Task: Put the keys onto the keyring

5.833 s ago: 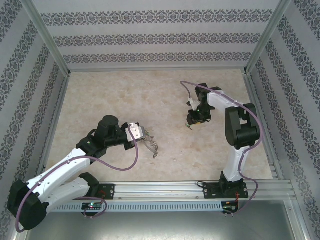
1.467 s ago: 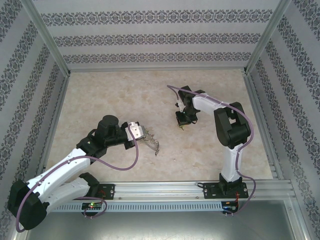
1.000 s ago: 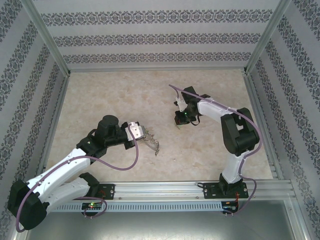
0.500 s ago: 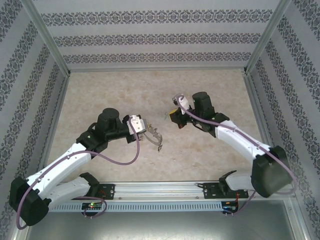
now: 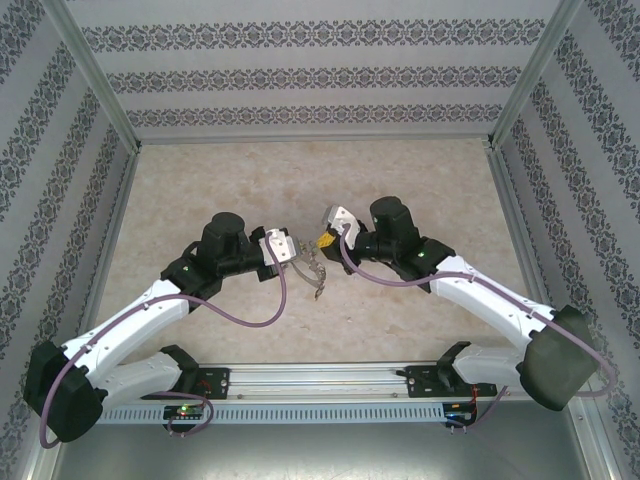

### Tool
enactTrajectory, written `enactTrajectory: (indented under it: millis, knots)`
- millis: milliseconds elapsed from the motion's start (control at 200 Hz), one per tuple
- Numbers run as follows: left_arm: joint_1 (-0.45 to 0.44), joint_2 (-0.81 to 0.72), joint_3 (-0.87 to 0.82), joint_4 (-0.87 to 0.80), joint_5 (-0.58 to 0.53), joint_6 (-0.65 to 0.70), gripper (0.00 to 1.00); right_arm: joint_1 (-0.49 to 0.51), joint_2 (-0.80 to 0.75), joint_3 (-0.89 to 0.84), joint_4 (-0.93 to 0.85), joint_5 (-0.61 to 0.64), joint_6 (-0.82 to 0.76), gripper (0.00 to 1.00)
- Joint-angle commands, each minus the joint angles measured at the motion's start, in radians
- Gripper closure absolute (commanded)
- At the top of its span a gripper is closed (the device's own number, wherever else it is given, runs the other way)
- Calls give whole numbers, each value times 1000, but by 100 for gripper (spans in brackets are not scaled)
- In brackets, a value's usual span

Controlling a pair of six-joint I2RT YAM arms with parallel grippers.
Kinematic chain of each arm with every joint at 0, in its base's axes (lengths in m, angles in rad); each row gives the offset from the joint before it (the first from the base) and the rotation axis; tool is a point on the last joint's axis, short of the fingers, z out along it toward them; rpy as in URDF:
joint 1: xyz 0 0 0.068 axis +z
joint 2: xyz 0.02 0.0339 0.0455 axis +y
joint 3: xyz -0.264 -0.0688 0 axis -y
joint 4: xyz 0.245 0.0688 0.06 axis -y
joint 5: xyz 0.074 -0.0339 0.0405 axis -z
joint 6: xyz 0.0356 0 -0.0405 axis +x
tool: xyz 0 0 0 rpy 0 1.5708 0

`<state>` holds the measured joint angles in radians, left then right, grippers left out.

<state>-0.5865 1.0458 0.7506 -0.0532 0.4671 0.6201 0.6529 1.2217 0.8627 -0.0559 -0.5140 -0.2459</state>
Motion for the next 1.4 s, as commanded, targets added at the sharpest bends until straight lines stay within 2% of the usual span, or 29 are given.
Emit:
enactTrajectory:
  millis: [0, 410, 645, 949, 1399]
  knots:
    - [10, -12, -19, 87, -22, -2, 100, 18, -25, 15, 3, 2, -33, 100]
    - [10, -8, -39, 105, -50, -14, 100, 84, 23, 91, -98, 32, -109, 100]
    - [10, -21, -42, 105, -47, -13, 100, 109, 58, 129, -108, 59, -90, 100]
    - [10, -28, -42, 100, -18, -8, 100, 105, 127, 202, -130, 94, 32, 100]
    - [10, -38, -59, 116, -32, -21, 100, 68, 62, 165, -177, 111, -23, 100]
